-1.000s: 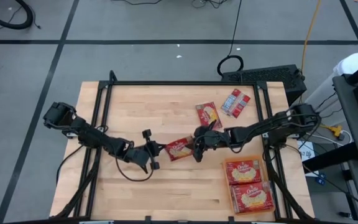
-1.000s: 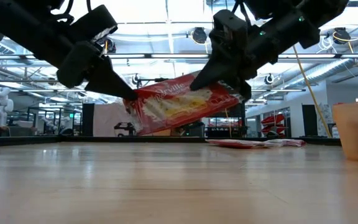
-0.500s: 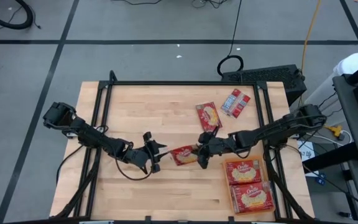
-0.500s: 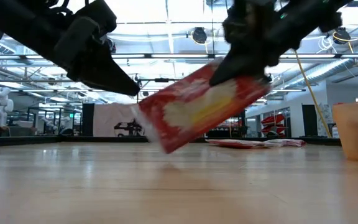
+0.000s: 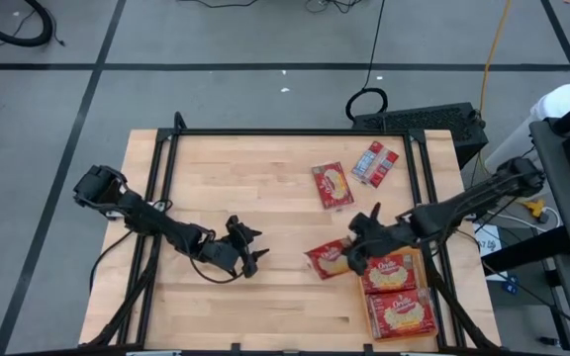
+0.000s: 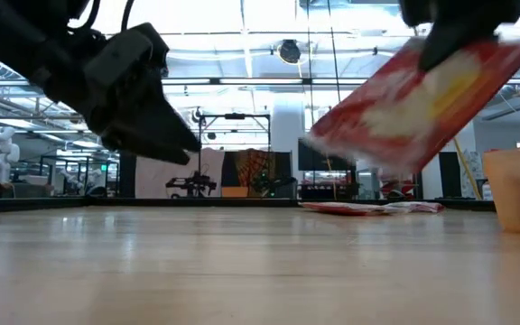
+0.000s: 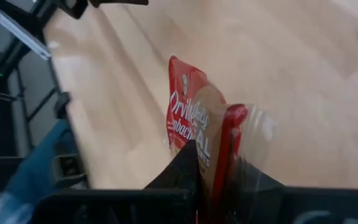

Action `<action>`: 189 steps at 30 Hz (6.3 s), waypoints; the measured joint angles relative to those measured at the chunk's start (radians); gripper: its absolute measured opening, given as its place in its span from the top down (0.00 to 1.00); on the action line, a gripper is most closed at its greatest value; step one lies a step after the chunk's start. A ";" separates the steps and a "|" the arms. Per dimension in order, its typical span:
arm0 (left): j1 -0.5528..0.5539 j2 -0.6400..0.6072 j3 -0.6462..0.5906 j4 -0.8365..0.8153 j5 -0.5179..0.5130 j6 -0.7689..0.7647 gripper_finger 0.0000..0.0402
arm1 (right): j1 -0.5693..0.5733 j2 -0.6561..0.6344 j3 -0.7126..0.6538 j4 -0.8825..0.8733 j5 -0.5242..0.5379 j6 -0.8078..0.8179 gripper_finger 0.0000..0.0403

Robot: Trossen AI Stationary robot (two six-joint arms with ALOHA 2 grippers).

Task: Sort popcorn bags into baskets
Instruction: Put the popcorn pack into the orange bin

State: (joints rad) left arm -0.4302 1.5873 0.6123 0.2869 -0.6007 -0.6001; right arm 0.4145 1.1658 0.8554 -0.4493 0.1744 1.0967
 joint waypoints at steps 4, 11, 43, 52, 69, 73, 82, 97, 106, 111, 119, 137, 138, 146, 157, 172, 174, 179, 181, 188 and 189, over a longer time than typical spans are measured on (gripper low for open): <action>-0.015 0.043 -0.001 -0.002 0.003 -0.031 0.30 | 0.044 -0.050 0.048 -0.122 -0.045 0.091 0.98; -0.026 0.073 0.001 0.006 0.032 -0.066 0.30 | 0.102 -0.156 0.135 -0.413 -0.122 0.279 0.98; -0.107 0.067 0.001 0.024 0.024 -0.095 0.30 | 0.406 -0.215 0.146 -0.747 0.032 0.711 0.96; -0.109 0.067 0.001 0.024 0.023 -0.090 0.30 | 0.419 -0.143 0.146 -0.712 0.087 0.718 0.96; -0.103 0.067 0.001 0.024 0.023 -0.030 0.30 | 0.414 -0.094 0.145 -0.671 0.007 0.827 0.67; -0.091 0.067 0.001 0.024 0.023 -0.030 0.30 | 0.387 -0.093 0.145 -0.743 0.005 0.823 0.66; -0.052 0.067 0.001 0.025 0.023 -0.031 0.30 | 0.267 -0.093 0.145 -0.878 -0.104 0.740 0.65; 0.031 0.067 0.000 0.026 0.051 0.002 0.30 | 0.075 -0.080 0.145 -0.835 0.242 0.479 0.65; -0.013 0.067 0.000 0.074 0.052 -0.073 0.30 | -0.157 0.087 0.145 -0.383 0.311 0.036 0.65; -0.032 0.067 0.000 0.091 0.038 -0.076 0.30 | -0.320 0.227 0.145 -0.191 0.177 -0.181 0.65; -0.038 0.067 0.000 0.082 0.032 -0.080 0.30 | -0.530 0.398 0.144 -0.077 0.047 -0.402 0.64; -0.054 0.068 0.000 0.075 0.031 -0.089 0.30 | -0.500 0.635 0.145 0.397 -0.063 -0.258 0.63; -0.054 0.068 0.000 0.075 0.031 -0.084 0.30 | -0.483 0.640 0.144 0.484 -0.067 -0.268 0.63; -0.054 0.068 0.000 0.043 0.027 -0.079 0.30 | -0.451 0.550 0.146 0.659 0.060 -0.403 0.63; -0.001 0.068 0.000 -0.149 0.025 -0.026 0.30 | -0.437 0.563 0.145 0.339 0.083 -0.242 0.63; 0.129 0.134 0.003 -0.157 0.175 0.017 0.30 | -0.412 0.621 0.145 0.340 0.062 -0.208 0.62; 0.131 0.152 0.005 -0.136 0.172 0.022 0.30 | -0.413 0.621 0.145 0.338 0.061 -0.219 0.61; 0.131 0.157 0.004 -0.136 0.175 0.020 0.30 | -0.413 0.635 0.126 0.314 0.084 -0.180 0.54; 0.127 0.157 0.004 -0.135 0.179 0.021 0.30 | -0.413 0.634 0.108 0.323 0.083 -0.150 0.50; 0.127 0.158 0.002 -0.129 0.181 0.022 0.30 | -0.395 0.633 0.045 0.495 0.032 -0.126 0.42; 0.126 0.159 0.002 -0.128 0.179 0.022 0.30 | -0.393 0.633 0.045 0.506 0.025 -0.126 0.42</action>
State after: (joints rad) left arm -0.3038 1.7458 0.6144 0.1592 -0.4214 -0.5781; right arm 0.0215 1.7992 0.9005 0.0562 0.1997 0.9710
